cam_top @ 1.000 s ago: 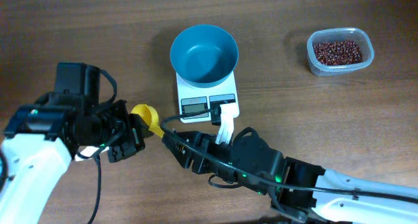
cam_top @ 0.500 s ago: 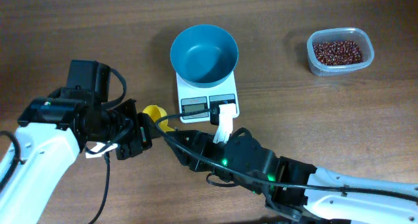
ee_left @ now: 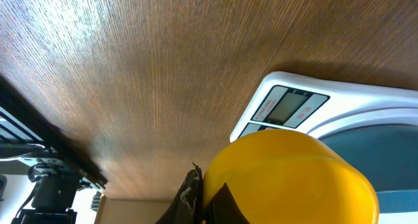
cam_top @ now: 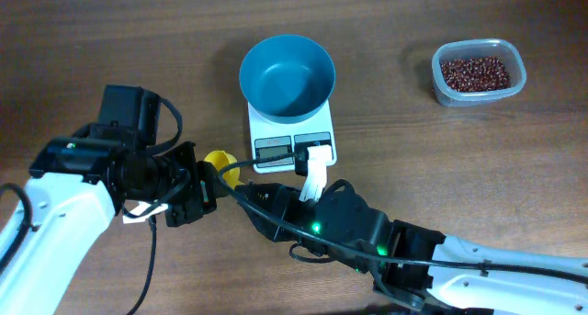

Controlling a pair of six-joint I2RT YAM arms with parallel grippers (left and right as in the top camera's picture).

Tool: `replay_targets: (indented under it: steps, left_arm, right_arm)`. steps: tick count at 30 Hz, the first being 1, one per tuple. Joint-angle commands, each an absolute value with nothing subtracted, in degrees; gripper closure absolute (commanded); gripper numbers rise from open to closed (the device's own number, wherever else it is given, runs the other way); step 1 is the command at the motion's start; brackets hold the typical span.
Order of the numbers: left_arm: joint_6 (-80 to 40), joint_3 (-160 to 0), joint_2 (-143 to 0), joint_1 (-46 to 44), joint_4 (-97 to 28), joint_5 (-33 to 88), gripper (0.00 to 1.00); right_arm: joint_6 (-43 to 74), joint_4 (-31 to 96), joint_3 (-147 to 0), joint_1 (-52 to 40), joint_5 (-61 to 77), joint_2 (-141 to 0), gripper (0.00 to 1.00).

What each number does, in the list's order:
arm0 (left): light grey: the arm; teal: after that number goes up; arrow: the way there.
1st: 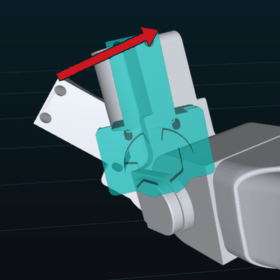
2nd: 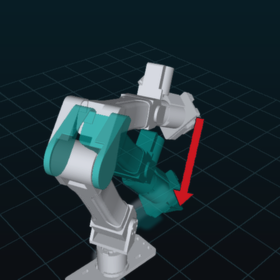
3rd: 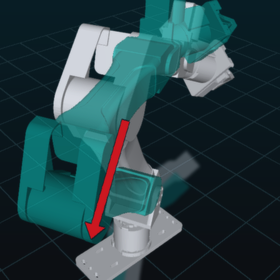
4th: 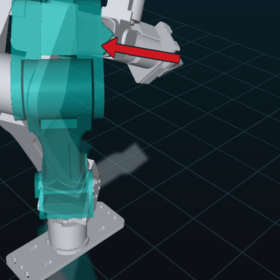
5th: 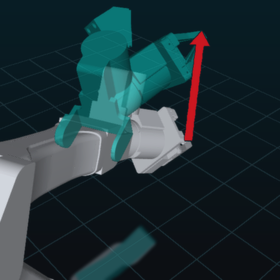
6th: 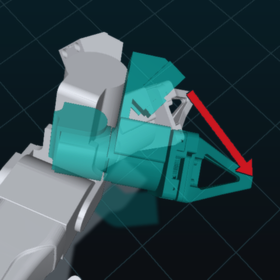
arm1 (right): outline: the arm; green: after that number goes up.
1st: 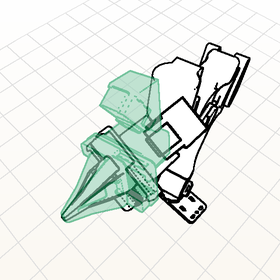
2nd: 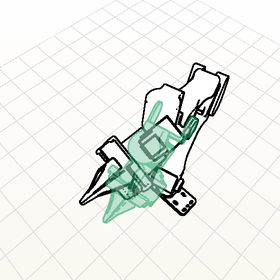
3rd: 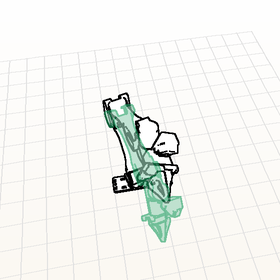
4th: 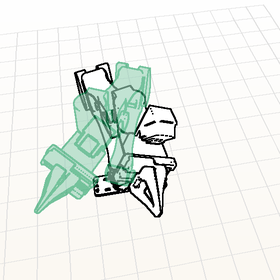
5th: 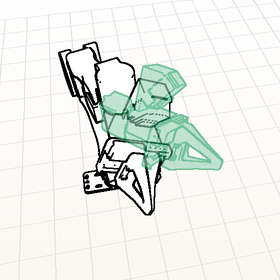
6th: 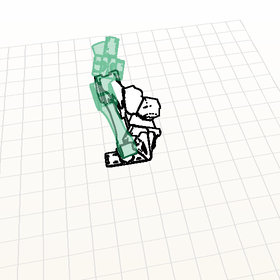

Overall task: Scoop item into bowl and weigh 50g on scale
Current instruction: 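Move the right gripper to the scoop handle and grasp it, then release the scoop from the left gripper and pull the right gripper away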

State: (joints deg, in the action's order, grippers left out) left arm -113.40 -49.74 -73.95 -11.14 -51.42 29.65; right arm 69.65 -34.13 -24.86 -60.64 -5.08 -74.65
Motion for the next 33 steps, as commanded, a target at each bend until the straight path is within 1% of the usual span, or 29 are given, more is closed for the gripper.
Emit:
replay_targets:
  steps: [1,4,8,10,11,27,33]
  left_arm:
    - [-112.2,-50.4,-74.3,-11.5,-52.1,29.6,1.0]
    - [-108.3,-50.4,-74.3,-11.5,-52.3,27.8,1.0]
    - [-108.2,-50.4,-74.3,-11.5,-52.3,27.6,1.0]
    - [-108.2,-50.4,-74.3,-11.5,-52.3,27.6,1.0]
    - [-108.2,-50.4,-74.3,-11.5,-52.3,27.6,1.0]
    - [-108.3,-50.4,-74.3,-11.6,-52.6,27.9,1.0]
    - [-108.4,-50.4,-74.3,-13.4,-52.6,28.3,1.0]
  right_arm:
    - [69.3,-34.2,-25.8,-61.1,-4.7,-75.0,0.77]
    - [69.3,-32.7,-25.8,-61.1,-4.7,-75.0,0.78]
    - [69.3,-32.4,-25.8,-61.1,-4.7,-75.0,0.8]
    - [69.3,-32.4,-25.8,-61.1,-4.5,-75.0,0.84]
    - [69.3,-32.4,-25.8,-61.1,-4.1,-75.0,0.85]
    - [69.5,-33.4,-25.8,-61.1,-2.2,-75.0,0.84]
    - [69.5,-33.4,-25.8,-61.1,-3.1,-75.0,0.83]
